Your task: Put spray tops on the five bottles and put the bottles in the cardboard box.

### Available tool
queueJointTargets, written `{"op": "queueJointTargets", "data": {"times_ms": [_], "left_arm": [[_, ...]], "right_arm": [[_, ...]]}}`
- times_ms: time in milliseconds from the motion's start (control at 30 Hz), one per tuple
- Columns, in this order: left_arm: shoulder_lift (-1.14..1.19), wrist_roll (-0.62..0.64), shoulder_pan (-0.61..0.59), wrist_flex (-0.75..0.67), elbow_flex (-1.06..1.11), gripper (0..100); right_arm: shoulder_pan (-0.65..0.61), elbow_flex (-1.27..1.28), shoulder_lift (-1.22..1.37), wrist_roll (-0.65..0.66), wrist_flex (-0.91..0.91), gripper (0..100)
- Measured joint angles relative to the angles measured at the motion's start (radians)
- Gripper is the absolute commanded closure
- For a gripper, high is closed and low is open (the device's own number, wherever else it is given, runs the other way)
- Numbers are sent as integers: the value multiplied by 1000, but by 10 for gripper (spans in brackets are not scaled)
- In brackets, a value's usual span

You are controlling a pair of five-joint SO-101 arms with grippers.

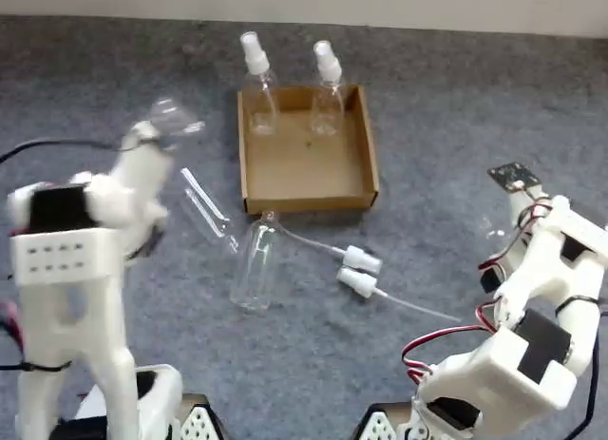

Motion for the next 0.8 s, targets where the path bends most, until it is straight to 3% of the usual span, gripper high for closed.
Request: {"op": "queueJointTargets", "data": {"times_ms": [167,367,467,600,800], "left_arm": [[0,-103,-222,-278,319,997],[0,-123,-235,-523,614,995],[0,-121,-209,-563,666,980],[-6,-68,-190,-578,683,889],[-9,-5,-186,-574,672,897]], "right_arm": [[-55,0,0,-110,0,953],[-64,0,0,-250,0,783],[-64,0,0,-267,0,780],[-63,2,0,-272,0,778],[-58,57,-2,-275,0,778]]}}
